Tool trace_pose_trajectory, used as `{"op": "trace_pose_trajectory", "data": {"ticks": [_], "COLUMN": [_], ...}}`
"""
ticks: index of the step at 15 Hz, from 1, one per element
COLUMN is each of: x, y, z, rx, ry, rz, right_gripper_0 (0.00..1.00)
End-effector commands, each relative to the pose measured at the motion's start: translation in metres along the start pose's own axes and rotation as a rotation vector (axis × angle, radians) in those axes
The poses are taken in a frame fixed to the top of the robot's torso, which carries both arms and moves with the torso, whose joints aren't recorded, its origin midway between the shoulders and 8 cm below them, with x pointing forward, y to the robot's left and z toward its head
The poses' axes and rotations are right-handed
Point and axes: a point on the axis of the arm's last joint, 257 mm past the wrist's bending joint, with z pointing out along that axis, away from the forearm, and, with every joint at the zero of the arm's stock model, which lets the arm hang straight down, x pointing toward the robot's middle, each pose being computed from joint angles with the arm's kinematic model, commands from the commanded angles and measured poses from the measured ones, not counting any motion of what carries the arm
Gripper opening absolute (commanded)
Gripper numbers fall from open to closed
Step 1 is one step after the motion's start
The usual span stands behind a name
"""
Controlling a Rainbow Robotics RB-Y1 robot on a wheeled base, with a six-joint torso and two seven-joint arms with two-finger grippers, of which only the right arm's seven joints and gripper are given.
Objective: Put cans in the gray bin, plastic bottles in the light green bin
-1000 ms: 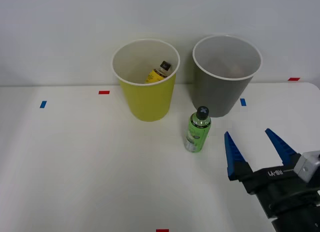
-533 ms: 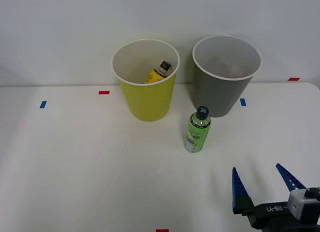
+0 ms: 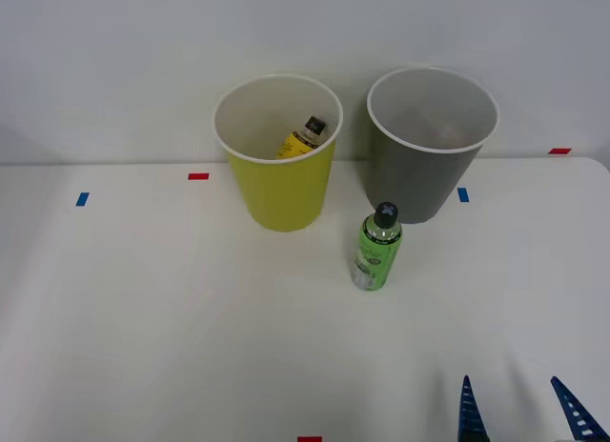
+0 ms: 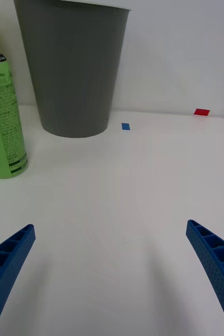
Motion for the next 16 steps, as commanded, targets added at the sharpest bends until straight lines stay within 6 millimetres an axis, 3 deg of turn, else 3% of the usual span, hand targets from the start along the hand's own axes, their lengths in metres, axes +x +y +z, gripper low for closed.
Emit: {"op": "trace_pose_trajectory", "data": {"ticks": [1, 5, 12, 16], "x": [0.009, 0.006, 0.009, 0.000], "y": [-0.001, 0.005, 0.036, 0.050], "z": [-0.010, -0.018, -0.051, -0.051], "rx": [0.029, -0.009, -0.216, -0.259], "ry": [0.033, 0.016, -0.082, -0.128], "rz": [0.001, 0.035, 0.294, 0.251], "right_gripper_0": [1.00, 1.00, 1.00, 1.00]}}
